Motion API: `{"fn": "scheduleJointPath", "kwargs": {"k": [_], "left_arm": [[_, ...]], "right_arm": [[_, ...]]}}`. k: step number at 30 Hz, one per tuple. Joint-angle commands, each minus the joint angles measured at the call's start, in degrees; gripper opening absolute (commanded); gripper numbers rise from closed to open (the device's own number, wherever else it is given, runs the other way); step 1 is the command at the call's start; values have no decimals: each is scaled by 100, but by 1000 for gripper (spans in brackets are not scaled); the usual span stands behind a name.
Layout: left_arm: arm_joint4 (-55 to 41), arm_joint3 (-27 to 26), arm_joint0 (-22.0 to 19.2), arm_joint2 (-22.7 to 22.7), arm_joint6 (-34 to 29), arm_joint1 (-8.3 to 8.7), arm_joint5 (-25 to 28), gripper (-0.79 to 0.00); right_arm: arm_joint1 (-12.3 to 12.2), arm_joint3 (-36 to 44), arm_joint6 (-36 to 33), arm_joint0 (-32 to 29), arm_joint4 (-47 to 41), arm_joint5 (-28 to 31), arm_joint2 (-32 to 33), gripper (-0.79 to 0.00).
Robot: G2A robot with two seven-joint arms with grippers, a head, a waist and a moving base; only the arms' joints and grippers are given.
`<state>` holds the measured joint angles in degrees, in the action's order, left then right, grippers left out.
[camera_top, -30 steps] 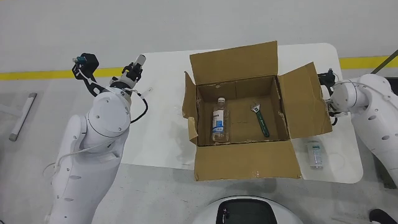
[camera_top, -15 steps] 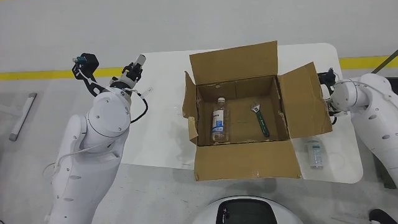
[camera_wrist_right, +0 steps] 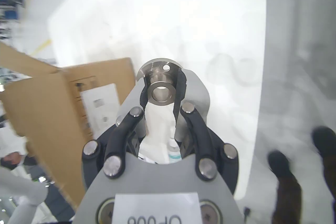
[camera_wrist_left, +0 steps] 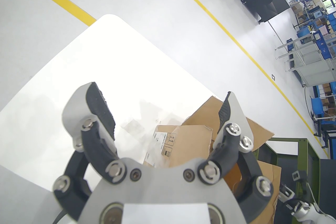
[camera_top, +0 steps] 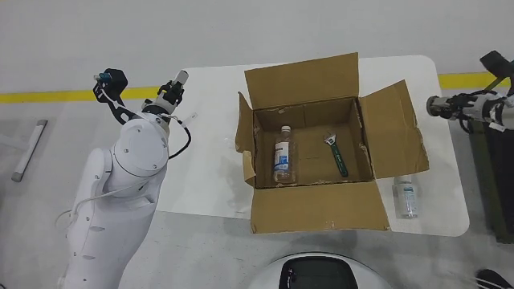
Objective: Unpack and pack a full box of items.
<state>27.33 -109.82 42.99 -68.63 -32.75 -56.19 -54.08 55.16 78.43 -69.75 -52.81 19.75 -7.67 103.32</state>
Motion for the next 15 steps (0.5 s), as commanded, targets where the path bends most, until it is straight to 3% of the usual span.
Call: {"fn": "scheduleJointPath", "kwargs": {"k": [1,5,8,12,15], "left_arm": [[0,0,0,0,0,0,0,0],[0,0,0,0,0,0,0,0],[0,0,0,0,0,0,0,0],[0,0,0,0,0,0,0,0],[0,0,0,0,0,0,0,0]], "right_arm": [[-4,167,80,-301,-987,107,572,-785],[20,411,-138,-662,-2657,483,1141,-785],[3,624,-445,-751,-3301,710,1260,-785],[-39,1044,-708,-722,-3458,680,1077,-785],[-77,1485,-745,-617,-3107,581,681,-785]]}}
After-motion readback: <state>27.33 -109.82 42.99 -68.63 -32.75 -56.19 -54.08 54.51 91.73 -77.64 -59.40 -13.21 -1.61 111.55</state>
